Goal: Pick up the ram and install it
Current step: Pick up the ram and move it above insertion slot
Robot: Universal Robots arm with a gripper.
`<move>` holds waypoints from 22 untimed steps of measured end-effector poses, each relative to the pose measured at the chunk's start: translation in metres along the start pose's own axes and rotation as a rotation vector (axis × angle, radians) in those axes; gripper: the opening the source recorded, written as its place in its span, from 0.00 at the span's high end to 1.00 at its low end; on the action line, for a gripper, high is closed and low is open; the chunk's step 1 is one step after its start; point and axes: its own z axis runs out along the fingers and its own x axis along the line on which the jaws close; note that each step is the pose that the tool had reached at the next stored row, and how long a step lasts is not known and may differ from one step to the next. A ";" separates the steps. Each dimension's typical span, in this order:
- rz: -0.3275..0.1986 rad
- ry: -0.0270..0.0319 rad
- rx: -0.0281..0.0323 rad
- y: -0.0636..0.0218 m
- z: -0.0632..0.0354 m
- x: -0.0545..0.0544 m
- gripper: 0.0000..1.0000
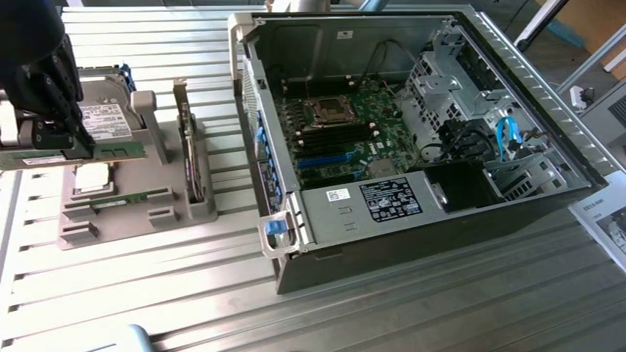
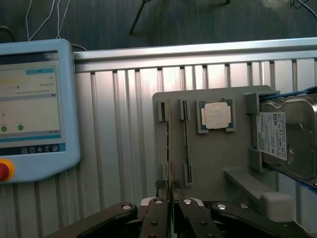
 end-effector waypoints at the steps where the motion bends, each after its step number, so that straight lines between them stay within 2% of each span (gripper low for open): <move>1: 0.000 0.0001 -0.0001 -0.0034 -0.0001 0.000 0.86; 6: 0.000 0.0001 0.0000 -0.0204 -0.0001 -0.001 0.86; 17: 0.000 0.0001 -0.0001 -0.0512 -0.0003 -0.003 0.86; 19: 0.000 0.0001 -0.0001 -0.0620 -0.0003 -0.004 0.86; 22: 0.000 0.0001 0.0000 -0.0698 -0.0003 -0.004 0.86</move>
